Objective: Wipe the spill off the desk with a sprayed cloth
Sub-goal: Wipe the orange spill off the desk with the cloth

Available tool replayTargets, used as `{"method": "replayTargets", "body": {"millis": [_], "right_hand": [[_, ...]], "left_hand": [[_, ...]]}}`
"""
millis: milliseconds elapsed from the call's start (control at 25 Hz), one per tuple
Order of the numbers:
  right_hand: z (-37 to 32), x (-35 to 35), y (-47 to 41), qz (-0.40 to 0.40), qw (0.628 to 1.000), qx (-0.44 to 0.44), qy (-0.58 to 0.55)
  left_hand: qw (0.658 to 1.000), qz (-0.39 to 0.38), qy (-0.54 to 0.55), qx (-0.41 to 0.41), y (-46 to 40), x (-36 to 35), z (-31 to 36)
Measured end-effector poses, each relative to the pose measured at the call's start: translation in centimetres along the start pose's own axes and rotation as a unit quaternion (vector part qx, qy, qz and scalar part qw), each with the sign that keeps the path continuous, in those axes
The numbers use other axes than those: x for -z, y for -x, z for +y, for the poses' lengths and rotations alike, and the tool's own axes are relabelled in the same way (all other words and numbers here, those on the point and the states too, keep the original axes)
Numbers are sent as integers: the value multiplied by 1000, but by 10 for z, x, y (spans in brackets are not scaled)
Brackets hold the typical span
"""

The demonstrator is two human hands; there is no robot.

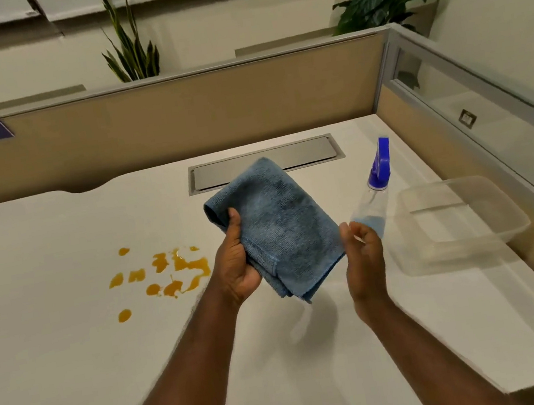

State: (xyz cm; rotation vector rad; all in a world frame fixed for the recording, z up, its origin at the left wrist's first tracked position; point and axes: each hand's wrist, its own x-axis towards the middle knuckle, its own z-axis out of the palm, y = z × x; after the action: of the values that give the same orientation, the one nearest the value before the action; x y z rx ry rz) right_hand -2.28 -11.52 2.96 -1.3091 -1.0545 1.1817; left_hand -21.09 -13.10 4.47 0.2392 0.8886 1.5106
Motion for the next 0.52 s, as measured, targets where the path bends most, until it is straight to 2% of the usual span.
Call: {"method": "replayTargets", "body": {"millis": [40,80,120,200,280,400,520], "right_hand": [[-5,-1,-4,-71,989,-110,-75],[-9,0,-8,-151,960,-192,-138],[-11,2,-11,-231,928,-235,-172],[-12,-2,-4,-349,882,-254,-188],[-7,-9,8,-417,845,-270,-197],[2,-15,26,-468,792,-325,-220],[6,-22,43,-489,777,-364,-159]], "left_hand": [[1000,-5,5,5,10,6,0],[1000,-8,10,8,21,12,0],[1000,-6,16,10,32,16,-3],[1000,21,23,4,54,25,-10],[999,48,15,-3,73,33,-15],[998,63,-21,6,99,51,-15],[994,63,-75,55,116,71,-13]]}}
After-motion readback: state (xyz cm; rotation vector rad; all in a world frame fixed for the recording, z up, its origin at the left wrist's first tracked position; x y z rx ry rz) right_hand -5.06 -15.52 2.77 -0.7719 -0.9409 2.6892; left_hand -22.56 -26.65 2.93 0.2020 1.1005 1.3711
